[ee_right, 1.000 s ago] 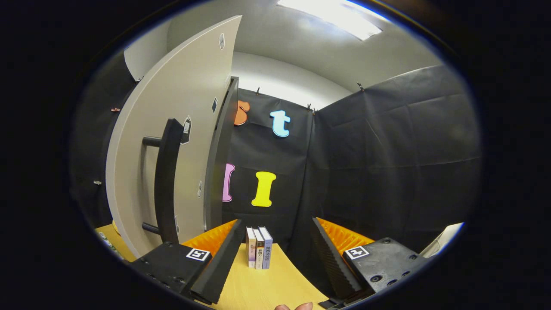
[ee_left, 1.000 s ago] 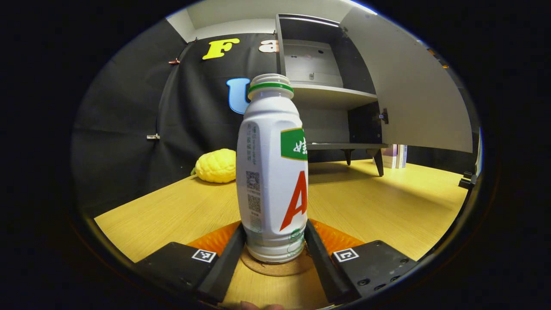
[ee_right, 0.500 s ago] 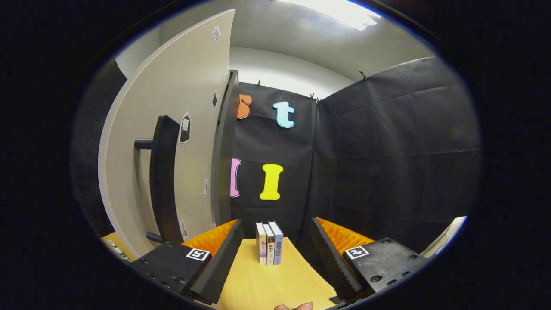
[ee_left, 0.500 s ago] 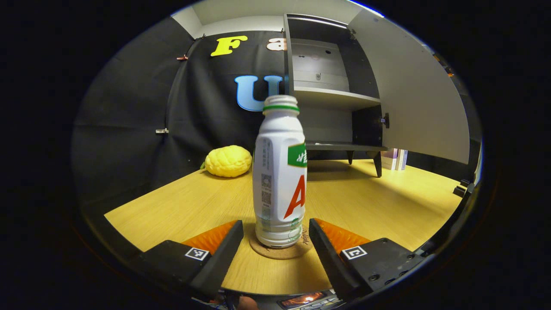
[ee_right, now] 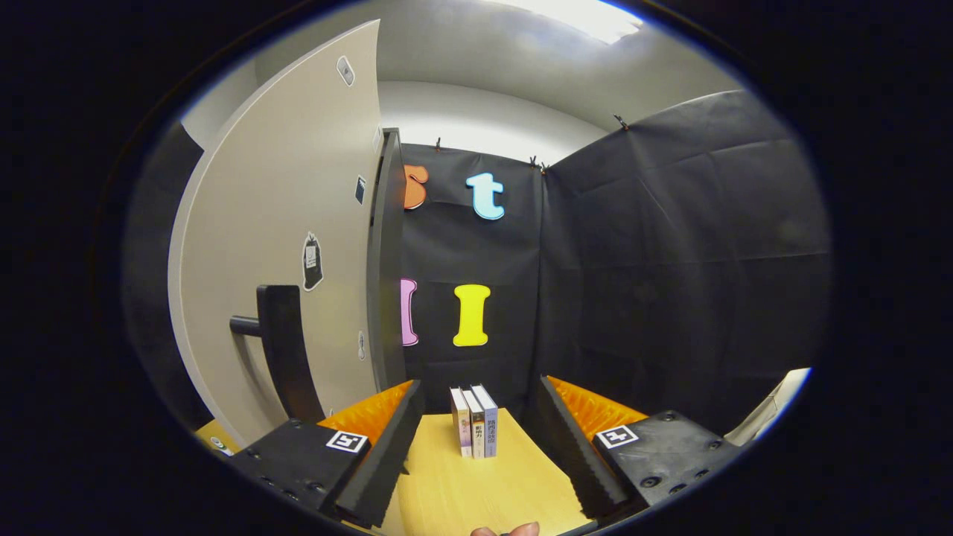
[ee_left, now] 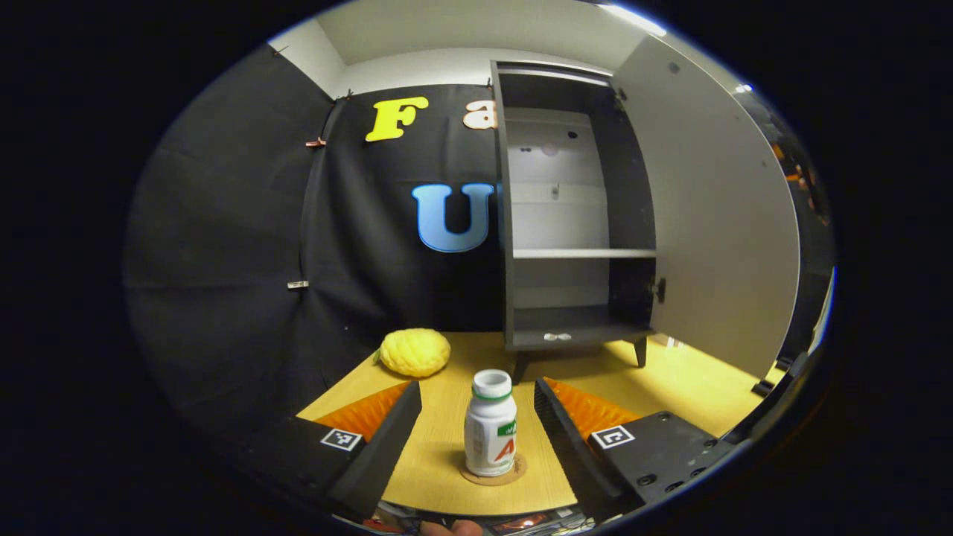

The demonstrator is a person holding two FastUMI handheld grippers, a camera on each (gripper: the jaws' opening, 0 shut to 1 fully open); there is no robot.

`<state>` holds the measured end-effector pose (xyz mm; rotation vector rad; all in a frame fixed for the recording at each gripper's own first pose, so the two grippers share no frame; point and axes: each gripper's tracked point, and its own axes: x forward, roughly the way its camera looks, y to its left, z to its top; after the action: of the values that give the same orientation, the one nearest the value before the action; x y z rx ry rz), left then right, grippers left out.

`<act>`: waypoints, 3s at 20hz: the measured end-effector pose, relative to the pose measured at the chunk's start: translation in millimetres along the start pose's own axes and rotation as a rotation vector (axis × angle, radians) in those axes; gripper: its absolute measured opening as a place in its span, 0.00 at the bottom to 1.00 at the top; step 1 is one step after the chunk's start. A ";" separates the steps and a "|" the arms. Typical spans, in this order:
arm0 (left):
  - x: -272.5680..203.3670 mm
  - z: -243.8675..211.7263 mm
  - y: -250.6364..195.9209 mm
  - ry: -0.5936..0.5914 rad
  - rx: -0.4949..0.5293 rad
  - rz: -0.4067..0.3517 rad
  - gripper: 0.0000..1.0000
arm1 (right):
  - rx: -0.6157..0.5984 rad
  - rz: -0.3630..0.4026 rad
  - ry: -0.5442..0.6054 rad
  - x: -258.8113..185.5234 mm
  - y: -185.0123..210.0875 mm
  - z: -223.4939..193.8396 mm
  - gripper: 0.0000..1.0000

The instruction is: Open the cabinet door with the right hand, grasp the bottle in the cabinet with the left hand and place it on the coaster, then close the cabinet door with the right hand.

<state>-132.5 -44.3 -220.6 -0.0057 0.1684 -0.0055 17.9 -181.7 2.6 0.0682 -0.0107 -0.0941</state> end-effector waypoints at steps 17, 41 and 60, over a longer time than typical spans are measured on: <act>49.5 155.4 70.9 -0.096 0.068 0.078 0.96 | 0.046 0.125 0.069 -21.4 117.5 -14.1 0.97; 80.1 142.0 110.0 -0.047 0.003 0.069 0.96 | 0.053 0.324 0.078 9.2 305.3 -38.7 0.97; 56.8 153.1 80.2 -0.072 0.012 0.055 0.96 | -0.006 0.203 -0.001 -5.4 213.5 -26.8 0.96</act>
<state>-50.4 36.4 -79.6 0.0105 0.0967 0.0486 32.9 32.7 -9.6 0.0608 -0.0185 0.1088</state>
